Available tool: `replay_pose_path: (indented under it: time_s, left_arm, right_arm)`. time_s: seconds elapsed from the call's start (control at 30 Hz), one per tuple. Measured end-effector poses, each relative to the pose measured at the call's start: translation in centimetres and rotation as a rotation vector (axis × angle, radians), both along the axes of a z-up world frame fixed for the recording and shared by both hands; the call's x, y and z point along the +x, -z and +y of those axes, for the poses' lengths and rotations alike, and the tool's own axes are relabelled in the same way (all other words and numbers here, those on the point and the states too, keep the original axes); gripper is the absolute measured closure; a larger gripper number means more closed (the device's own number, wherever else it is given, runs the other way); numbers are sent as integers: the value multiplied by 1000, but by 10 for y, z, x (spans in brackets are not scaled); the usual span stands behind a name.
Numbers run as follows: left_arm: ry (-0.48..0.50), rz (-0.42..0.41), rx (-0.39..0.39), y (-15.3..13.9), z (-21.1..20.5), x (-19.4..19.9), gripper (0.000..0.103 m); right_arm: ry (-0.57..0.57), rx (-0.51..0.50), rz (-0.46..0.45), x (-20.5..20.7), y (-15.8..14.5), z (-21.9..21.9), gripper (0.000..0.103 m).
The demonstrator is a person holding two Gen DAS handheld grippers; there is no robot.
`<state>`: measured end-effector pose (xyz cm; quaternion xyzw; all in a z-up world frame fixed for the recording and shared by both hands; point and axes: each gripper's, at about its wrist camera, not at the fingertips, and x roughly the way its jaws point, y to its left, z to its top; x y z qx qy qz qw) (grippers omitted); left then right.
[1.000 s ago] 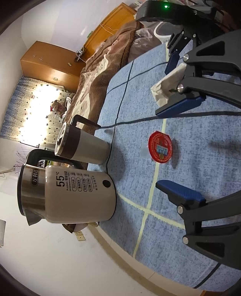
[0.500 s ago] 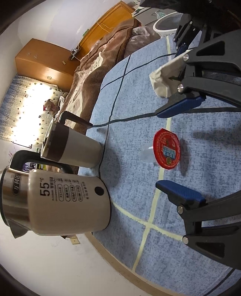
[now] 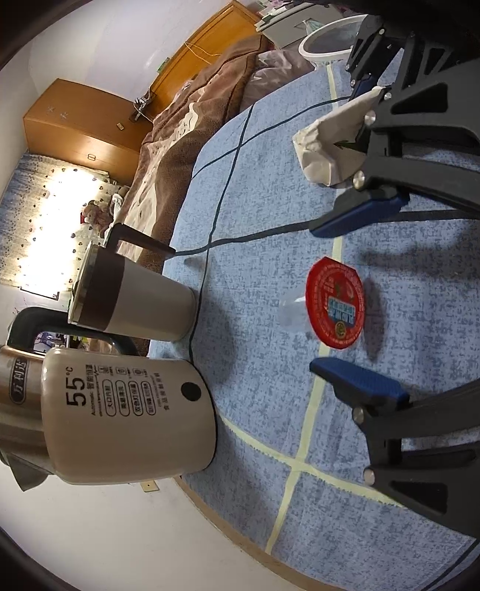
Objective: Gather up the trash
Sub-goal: 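Grasp the white paper with the right tool while the left tool grasps the red-lidded jelly cup, then carry the jelly cup and paper over the white bin and release both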
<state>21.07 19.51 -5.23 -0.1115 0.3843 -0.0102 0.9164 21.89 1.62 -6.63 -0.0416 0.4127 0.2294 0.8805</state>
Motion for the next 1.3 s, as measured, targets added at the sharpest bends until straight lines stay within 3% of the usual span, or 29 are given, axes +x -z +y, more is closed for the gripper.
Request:
replay_pose_path:
  time_s: [0.23,0.9,1.3]
  left_arm:
    - [-5,3,-8,0,2,-1,55]
    - [-11,-46,60,-19,-7,-26,56]
    - [16,-116,75,-46,-30,-58,56]
  right_arm:
    - [0,-3,-4,0,0,1,75]
    - [4,24,-15,-8,-5,-2,75]
    - [22,70,-73,-36,-34,-23,75]
